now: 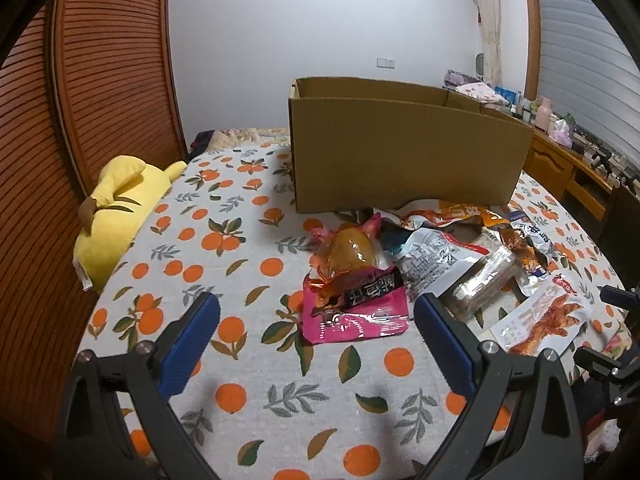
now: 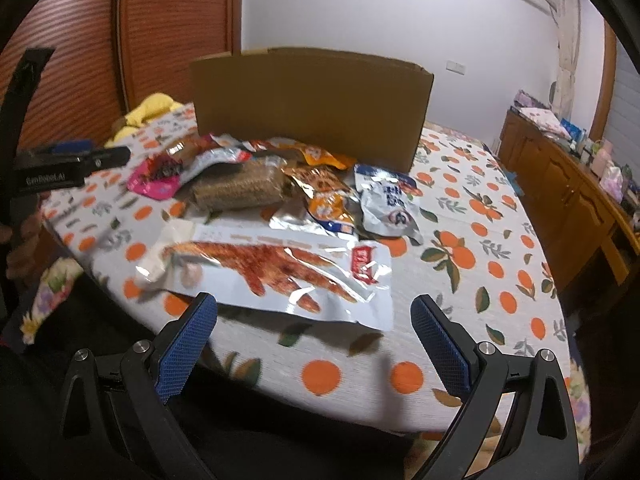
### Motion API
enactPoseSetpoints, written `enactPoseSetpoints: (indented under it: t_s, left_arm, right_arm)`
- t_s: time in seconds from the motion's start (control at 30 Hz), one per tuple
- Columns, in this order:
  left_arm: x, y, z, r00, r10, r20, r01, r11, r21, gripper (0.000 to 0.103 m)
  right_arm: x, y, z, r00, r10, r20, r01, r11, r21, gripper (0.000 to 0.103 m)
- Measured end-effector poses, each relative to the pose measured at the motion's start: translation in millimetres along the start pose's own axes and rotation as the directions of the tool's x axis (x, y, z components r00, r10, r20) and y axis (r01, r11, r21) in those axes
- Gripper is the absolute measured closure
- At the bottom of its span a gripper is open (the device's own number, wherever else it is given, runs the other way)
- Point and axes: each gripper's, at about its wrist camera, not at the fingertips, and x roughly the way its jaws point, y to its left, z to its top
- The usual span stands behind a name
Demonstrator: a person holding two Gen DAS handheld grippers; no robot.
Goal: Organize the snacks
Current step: 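Lower the left tool onto the pink egg packet while the right tool reaches the chicken-feet packet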
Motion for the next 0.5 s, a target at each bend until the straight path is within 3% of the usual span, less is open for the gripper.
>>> enactPoseSetpoints:
  t_s: [0.37, 0.5]
  left_arm:
    - [39, 0, 19, 0.992, -0.055, -0.112, 0.057, 0.998, 0.016, 0.004]
    - [58, 5, 29, 0.982, -0.101, -0.162, 0.097, 0.995, -0.028, 0.008]
  right_arm:
    - [25, 4, 11, 1.0, 0.009, -0.022, -0.01, 1.0, -0.005, 0.003]
    - [28, 6, 17, 1.0, 0.007, -0.009, -0.007, 1.0, -0.009, 0.003]
